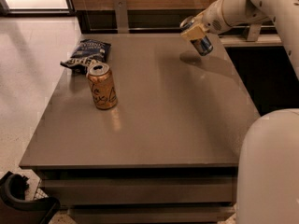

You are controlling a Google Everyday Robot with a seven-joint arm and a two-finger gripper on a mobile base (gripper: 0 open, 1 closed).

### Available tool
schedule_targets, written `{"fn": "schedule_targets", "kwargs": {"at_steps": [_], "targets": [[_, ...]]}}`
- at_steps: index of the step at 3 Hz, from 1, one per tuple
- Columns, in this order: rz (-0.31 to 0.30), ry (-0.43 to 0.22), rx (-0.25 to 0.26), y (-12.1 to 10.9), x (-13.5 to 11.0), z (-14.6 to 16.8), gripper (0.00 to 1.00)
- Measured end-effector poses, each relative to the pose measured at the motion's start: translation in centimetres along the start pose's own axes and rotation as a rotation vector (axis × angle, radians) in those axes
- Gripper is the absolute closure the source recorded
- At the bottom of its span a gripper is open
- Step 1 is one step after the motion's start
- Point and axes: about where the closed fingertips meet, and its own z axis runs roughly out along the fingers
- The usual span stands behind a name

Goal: Knock redbull can over

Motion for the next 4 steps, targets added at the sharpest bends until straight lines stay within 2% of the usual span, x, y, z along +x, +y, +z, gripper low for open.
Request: {"fn": "schedule_targets", "kwargs": {"at_steps": [2, 3, 4], "targets": [[-0.011, 0.131, -0.026, 1.3, 2.4, 2.3, 1.00], [-0.004, 0.151, -0.064, 2.3, 3.3, 4.3, 1.00], [0.006, 0.119, -0.132, 3.8, 3.3, 6.8, 1.00]]}}
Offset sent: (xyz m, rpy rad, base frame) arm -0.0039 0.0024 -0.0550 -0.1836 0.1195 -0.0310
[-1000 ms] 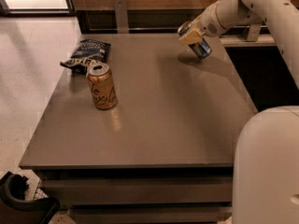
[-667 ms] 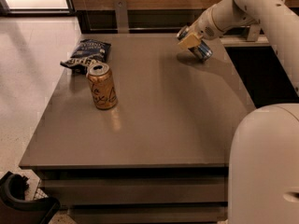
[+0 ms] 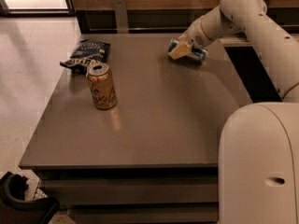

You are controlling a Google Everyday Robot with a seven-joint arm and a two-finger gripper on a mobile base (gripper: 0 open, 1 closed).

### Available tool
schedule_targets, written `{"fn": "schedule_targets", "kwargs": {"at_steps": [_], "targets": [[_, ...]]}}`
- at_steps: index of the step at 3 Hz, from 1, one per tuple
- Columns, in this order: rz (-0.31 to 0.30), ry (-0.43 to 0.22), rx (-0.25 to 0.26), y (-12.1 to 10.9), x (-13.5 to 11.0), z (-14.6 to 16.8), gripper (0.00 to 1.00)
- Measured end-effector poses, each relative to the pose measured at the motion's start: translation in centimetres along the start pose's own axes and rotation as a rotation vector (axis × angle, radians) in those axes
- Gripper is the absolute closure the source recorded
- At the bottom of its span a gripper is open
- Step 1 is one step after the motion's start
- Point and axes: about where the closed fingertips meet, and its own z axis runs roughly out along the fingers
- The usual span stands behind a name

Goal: Knock redbull can over

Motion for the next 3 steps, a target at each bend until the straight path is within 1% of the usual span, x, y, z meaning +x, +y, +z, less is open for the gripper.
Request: {"fn": "schedule_targets", "kwargs": {"at_steps": [1, 2, 3], "targets": [[0.000, -0.002, -0.002, 0.02, -0.10, 0.00, 0.84], [0.000, -0.001, -0.006, 0.11, -0.10, 0.25, 0.62], [0.000, -0.001, -0.006, 0.08, -0.20, 0.15, 0.38]]}}
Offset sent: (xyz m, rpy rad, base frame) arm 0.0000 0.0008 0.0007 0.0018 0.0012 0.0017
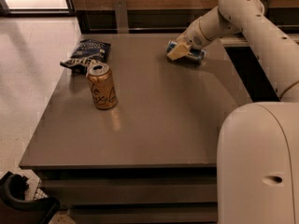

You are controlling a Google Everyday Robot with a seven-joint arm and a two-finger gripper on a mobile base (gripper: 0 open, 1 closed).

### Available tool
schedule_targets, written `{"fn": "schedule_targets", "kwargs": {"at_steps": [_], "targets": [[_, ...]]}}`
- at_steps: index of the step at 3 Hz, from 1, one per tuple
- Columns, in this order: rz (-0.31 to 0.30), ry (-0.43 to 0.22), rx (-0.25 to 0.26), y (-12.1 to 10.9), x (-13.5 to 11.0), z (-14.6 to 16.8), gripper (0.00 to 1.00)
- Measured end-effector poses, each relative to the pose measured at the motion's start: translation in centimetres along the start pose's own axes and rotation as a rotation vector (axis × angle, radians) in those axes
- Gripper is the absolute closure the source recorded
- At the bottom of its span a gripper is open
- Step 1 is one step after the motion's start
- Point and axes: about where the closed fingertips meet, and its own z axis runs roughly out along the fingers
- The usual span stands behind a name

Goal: Knock redbull can over

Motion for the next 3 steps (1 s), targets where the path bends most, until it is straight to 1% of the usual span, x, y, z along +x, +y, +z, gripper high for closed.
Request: {"fn": "schedule_targets", "kwargs": {"at_steps": [1, 2, 3], "targets": [[0.000, 0.001, -0.005, 0.12, 0.03, 0.34, 0.15], [0.001, 0.002, -0.011, 0.26, 0.05, 0.75, 0.00], [0.001, 0.002, -0.011, 0.27, 0.05, 0.77, 0.00]]}}
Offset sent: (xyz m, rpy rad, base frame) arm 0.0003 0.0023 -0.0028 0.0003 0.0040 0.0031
